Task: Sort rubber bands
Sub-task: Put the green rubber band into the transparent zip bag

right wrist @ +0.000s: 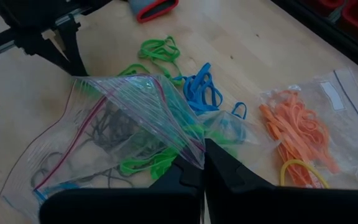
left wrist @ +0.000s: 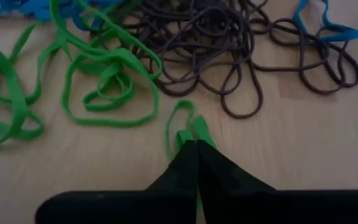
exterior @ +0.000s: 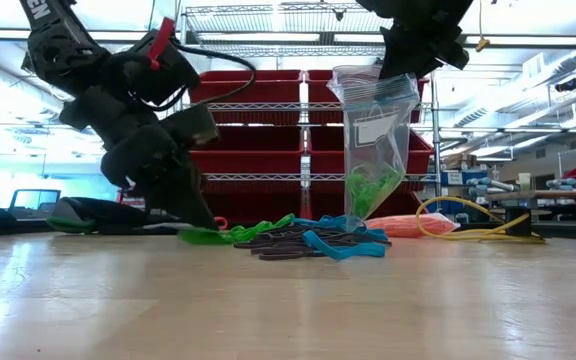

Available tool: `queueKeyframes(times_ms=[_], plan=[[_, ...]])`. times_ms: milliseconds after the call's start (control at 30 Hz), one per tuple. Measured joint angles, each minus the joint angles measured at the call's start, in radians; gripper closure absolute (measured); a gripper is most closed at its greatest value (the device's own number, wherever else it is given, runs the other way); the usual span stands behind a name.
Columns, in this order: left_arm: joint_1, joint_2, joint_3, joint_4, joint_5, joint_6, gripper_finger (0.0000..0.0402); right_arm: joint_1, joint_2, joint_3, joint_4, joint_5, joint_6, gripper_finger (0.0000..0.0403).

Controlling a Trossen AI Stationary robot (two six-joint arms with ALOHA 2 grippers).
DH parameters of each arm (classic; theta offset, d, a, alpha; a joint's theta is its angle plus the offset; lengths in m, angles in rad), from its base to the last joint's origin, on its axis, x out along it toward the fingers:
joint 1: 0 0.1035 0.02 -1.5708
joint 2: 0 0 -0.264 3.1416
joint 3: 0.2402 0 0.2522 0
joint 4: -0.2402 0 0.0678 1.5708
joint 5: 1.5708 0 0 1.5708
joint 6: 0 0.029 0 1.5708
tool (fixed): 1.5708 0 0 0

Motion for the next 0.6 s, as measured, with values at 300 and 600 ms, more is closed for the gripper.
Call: queueKeyframes(times_ms=[300, 600], plan=[[-0.002, -0.037, 0.104, -0.108, 0.000, 0.033, 0.0399, 0.000, 0.000, 0.000, -0.001, 0.000, -0.001, 0.0403], [-0.035, -0.212, 0.201, -0.221, 0.001, 0.061, 0.0400, 0.000, 0.000, -0.001, 0.004, 0.000, -0.007, 0.0403]])
